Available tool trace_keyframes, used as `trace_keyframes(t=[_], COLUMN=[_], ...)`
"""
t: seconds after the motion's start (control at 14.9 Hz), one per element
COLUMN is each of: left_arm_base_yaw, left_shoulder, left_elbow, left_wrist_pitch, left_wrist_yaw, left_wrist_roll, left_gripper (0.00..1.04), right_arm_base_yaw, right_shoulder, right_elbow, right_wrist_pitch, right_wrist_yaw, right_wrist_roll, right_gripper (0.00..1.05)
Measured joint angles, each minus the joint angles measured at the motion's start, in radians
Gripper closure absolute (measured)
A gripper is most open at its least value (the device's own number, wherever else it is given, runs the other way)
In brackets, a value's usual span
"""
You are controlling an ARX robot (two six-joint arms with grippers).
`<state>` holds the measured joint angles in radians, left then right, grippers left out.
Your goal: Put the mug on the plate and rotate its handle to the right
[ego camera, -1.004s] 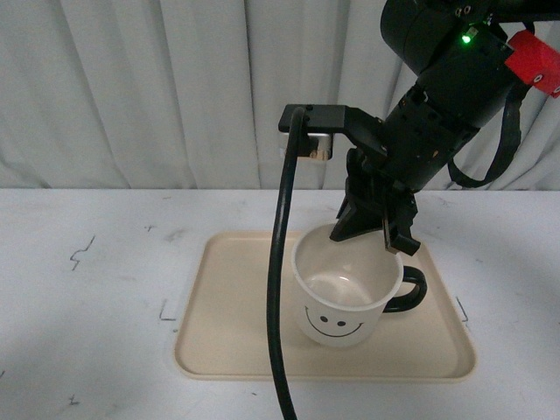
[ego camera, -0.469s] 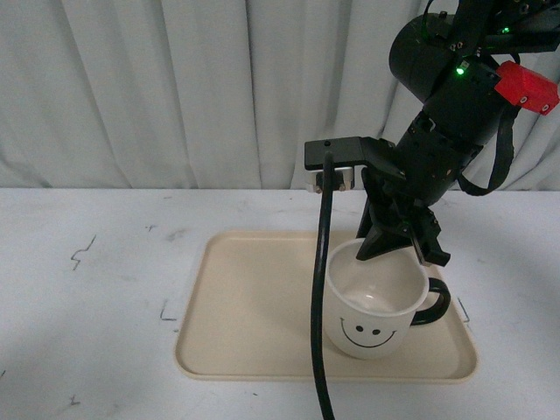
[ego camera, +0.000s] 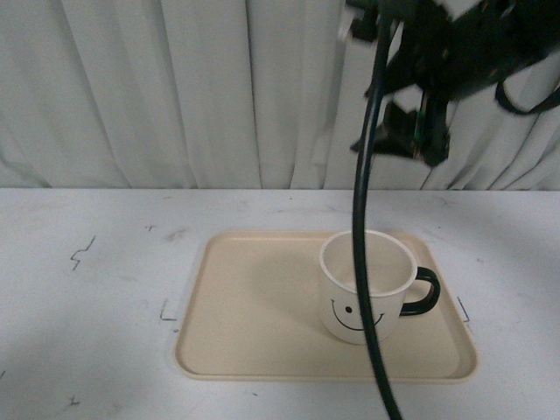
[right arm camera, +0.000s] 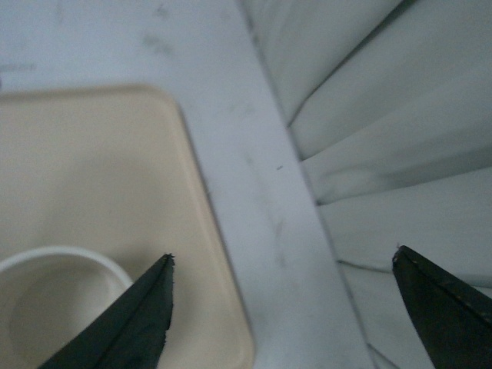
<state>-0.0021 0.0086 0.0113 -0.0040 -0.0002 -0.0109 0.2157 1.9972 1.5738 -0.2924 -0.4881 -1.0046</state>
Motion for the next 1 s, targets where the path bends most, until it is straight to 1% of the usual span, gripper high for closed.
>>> trace_keyframes(t=[0.07,0.13,0.2,0.27,0.33,0.4,0.54,0.67,0.8,0.87,0.94,1.0], left_arm_base_yaw=[0.000,0.000,0.000,0.001,0.002,0.002,0.002,0.002,0.002,0.002,0.002,0.002], left_shoulder=[0.000,0.000,0.000,0.000,0.000,0.000,0.000,0.000,0.000,0.000,0.000,0.000], left_elbow=[0.000,0.000,0.000,0.000,0.000,0.000,0.000,0.000,0.000,0.000,0.000,0.000], left_wrist_pitch=[0.001,0.002,0.001,-0.001,0.000,0.000,0.000,0.000,0.000,0.000,0.000,0.000], left_wrist_yaw=[0.000,0.001,0.000,0.000,-0.001,0.000,0.000,0.000,0.000,0.000,0.000,0.000], left_wrist_roll=[0.000,0.000,0.000,0.000,0.000,0.000,0.000,0.000,0.000,0.000,0.000,0.000], left_gripper=[0.07,0.07,0.07,0.07,0.07,0.07,0.07,0.07,0.07,0.07,0.07,0.07], right_arm_base_yaw=[0.012,0.016,0.020,0.019,-0.029,-0.077,-0.083,-0.114,-0.133,-0.138,-0.142,-0.164], right_shoulder=[-0.061,-0.112,-0.148,-0.175,-0.232,-0.386,-0.501,-0.564,-0.678,-0.727,-0.760,-0.805], right_elbow=[-0.090,-0.212,-0.336,-0.456,-0.718,-0.912,-1.054,-1.197,-1.276,-1.314,-1.348,-1.386], right_wrist_pitch=[0.282,0.527,0.698,0.829,1.107,1.274,1.315,1.312,1.319,1.312,1.294,1.273], right_wrist_yaw=[0.126,0.325,0.449,0.547,0.660,0.653,0.612,0.591,0.581,0.560,0.557,0.534], right_wrist_roll=[0.121,0.280,0.414,0.542,0.812,0.940,0.973,0.986,0.988,0.989,0.990,0.990], right_gripper=[0.14,0.23,0.31,0.38,0.58,0.82,1.03,1.03,1.03,1.03,1.03,1.03])
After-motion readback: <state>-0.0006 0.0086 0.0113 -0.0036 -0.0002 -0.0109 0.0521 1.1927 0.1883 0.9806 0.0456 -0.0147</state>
